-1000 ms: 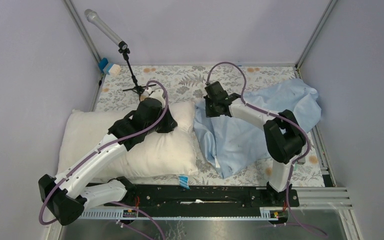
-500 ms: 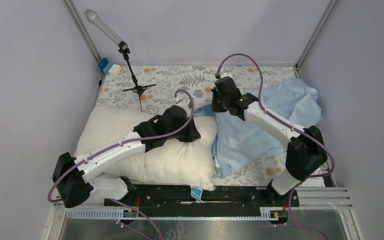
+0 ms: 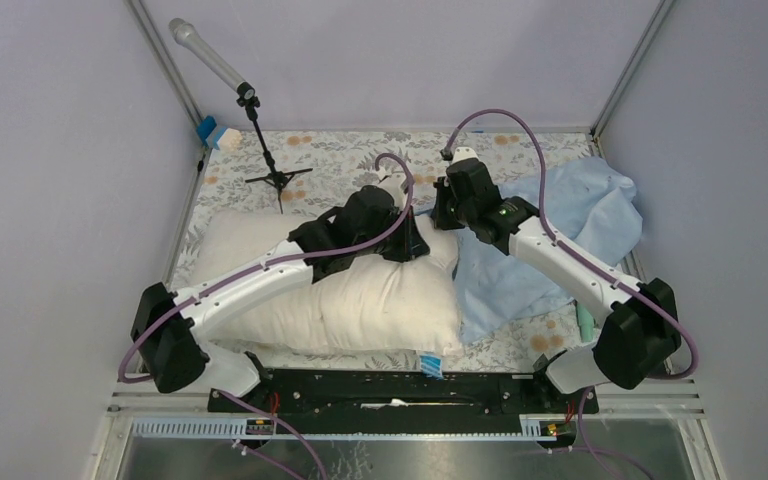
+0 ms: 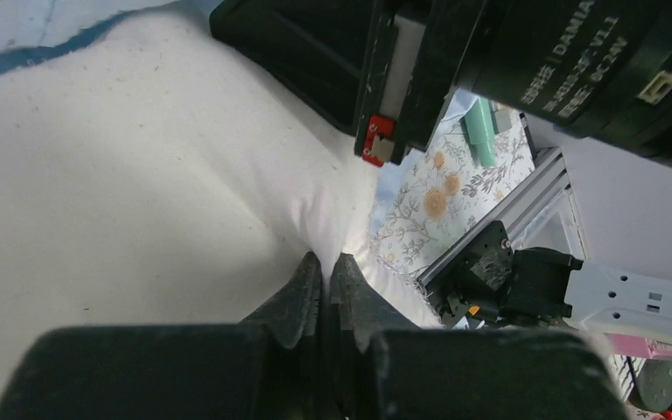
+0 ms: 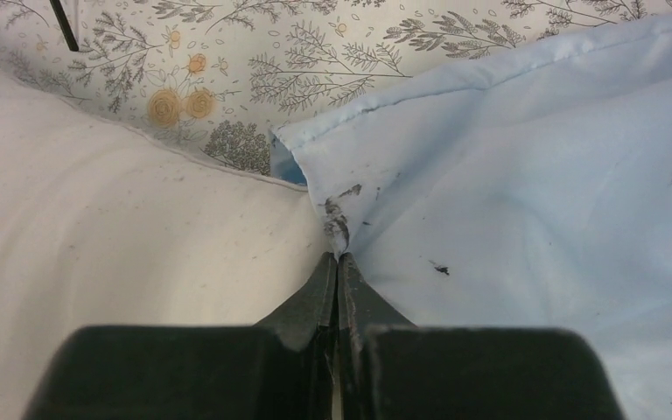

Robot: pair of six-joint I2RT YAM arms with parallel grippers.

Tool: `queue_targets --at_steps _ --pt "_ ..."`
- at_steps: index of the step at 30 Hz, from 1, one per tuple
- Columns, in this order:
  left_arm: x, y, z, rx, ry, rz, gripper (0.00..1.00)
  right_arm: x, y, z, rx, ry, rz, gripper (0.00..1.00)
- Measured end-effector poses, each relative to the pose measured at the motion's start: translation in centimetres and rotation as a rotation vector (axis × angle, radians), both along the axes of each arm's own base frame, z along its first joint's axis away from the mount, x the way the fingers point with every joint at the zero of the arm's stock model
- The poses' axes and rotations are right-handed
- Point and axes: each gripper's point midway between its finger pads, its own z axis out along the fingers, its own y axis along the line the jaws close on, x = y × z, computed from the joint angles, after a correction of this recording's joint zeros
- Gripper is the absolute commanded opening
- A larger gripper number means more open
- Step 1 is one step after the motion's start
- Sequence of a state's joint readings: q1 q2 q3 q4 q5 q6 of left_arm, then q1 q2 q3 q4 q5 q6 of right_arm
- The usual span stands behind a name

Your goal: Put the pillow into the pillowcase

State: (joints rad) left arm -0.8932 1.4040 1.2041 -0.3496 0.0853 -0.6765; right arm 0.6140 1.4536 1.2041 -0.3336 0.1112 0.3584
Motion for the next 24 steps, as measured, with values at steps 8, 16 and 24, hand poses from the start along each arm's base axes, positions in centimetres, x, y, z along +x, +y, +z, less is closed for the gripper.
queue_targets --at_steps 8,16,24 --pt "4.7 0.9 -7.1 -0.066 0.056 0.049 0.0 -1.4 -0.3 0.5 0.0 0.022 0.041 0.0" --pt "7.5 0.6 -7.8 -0.143 0.031 0.088 0.0 -3.6 0.1 0.5 0.024 0.048 0.132 0.15" --pt "9.6 0.6 -7.4 -0.094 -0.04 0.108 0.06 -4.9 -1.8 -2.0 -0.015 0.093 0.076 0.88"
